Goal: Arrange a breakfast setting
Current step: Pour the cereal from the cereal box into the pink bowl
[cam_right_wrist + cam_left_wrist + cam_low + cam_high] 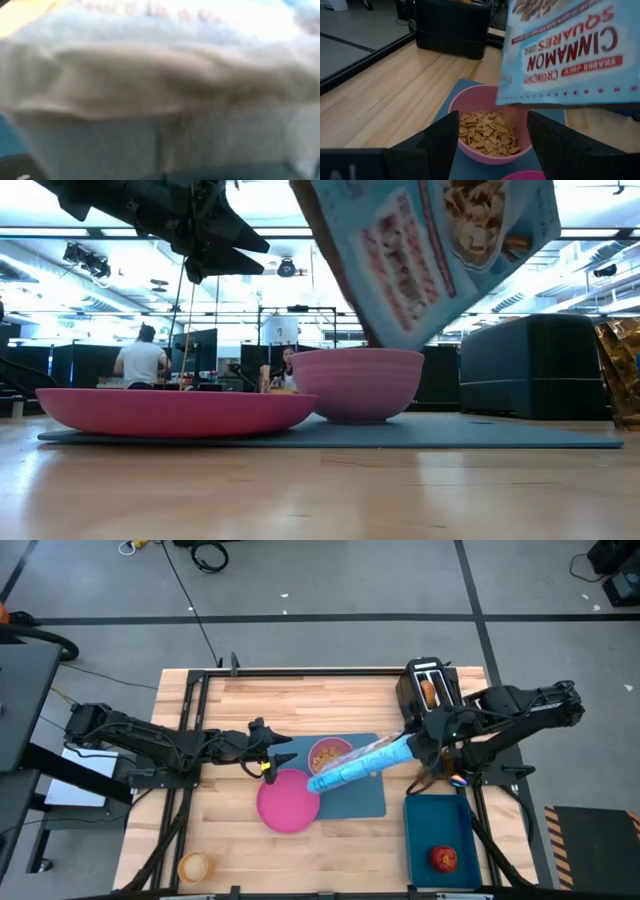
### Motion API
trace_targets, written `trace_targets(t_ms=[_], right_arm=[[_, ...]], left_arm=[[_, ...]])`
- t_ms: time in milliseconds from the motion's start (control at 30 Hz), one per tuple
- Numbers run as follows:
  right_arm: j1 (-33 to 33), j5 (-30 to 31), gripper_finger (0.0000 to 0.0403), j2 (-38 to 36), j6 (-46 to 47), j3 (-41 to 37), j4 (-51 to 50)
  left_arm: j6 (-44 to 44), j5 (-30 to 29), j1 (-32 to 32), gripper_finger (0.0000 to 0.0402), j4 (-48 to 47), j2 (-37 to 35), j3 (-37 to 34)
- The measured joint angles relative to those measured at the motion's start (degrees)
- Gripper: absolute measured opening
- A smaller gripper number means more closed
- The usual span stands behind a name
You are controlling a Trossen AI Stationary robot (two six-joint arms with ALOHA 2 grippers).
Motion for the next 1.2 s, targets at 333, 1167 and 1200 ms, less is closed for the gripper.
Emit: trace_targets(t_ms=[333,1167,1200], right_arm=[[0.31,-0.49,0.0127,0.11,0.03,0.02,0.92],[-9.60,-6.53,0.0126,-19.88,9.84,-18.72,15.53],[-10.15,-7.19,0.0126,-21.24,10.11,-20.36,16.61]], left_arm=[[-0.08,0.02,0.00,0.0242,0.00,0.00,0.00],[13.25,0.02,-7.65,0.0242,4.94,-10.14,-0.02],[13.26,0.00,-7.65,0.0242,4.88,-10.08,-0.02]])
